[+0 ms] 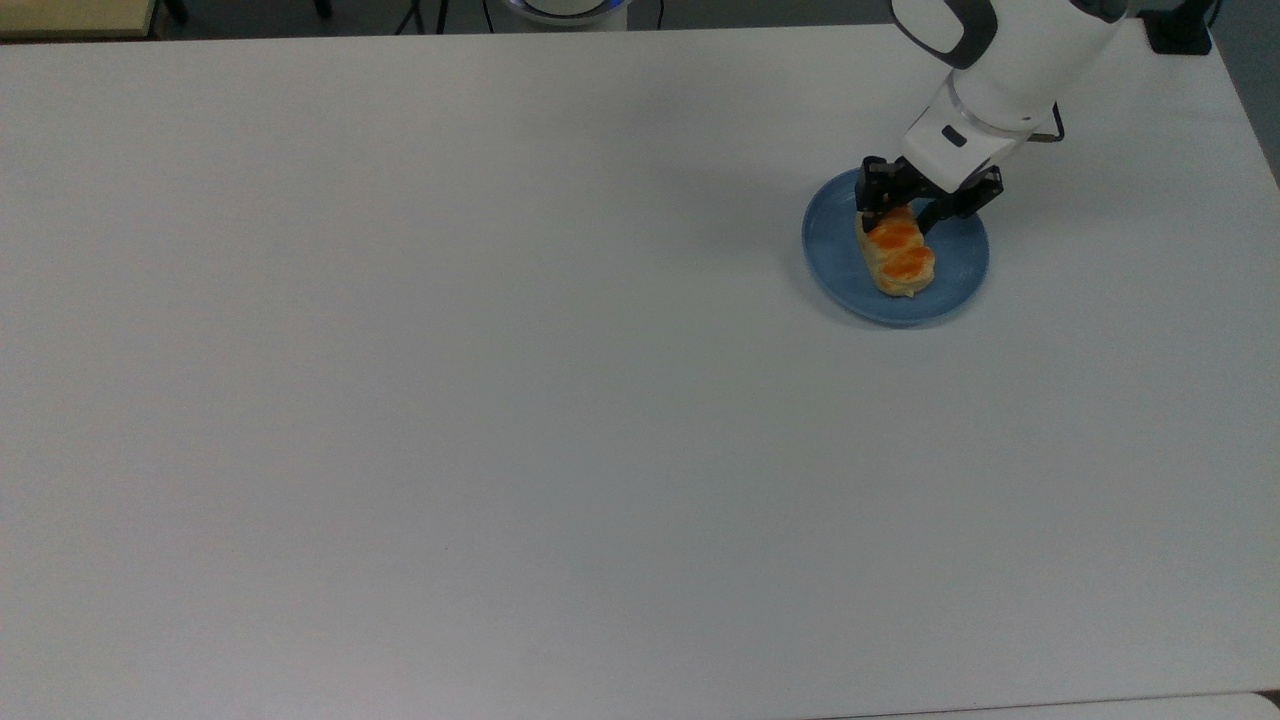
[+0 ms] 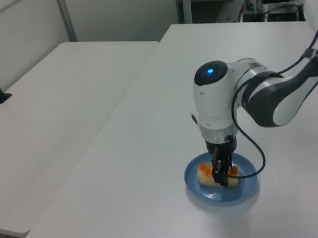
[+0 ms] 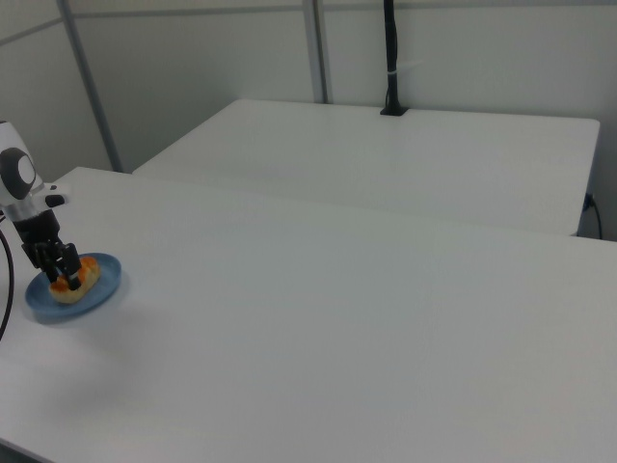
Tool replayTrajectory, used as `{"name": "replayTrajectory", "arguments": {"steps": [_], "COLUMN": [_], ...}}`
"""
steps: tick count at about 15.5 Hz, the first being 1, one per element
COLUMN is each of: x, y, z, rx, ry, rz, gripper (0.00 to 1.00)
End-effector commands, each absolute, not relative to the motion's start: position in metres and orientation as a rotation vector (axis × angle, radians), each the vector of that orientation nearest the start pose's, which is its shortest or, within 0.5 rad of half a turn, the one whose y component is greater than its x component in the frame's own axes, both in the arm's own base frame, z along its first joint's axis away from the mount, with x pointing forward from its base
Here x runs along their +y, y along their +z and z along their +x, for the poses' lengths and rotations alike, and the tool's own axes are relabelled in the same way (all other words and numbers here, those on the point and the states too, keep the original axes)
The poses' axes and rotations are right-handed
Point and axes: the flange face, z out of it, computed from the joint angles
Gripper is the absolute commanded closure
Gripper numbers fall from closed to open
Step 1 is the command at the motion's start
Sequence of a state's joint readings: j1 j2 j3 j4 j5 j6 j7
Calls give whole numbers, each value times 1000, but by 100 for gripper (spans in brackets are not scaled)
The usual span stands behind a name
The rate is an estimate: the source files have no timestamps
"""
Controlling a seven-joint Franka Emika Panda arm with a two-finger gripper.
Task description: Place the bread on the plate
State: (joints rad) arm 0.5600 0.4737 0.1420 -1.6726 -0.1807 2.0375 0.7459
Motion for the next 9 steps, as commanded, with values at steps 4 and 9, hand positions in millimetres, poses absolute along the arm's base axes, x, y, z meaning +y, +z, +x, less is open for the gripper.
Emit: {"name": "replayTrajectory", "arguments": {"steps": [4, 9], "x": [390, 305], "y": [381, 499], "z": [520, 529], "rx": [53, 120], "ry": [126, 189], "rz": [-3347, -3313], "gripper": [0, 0]}}
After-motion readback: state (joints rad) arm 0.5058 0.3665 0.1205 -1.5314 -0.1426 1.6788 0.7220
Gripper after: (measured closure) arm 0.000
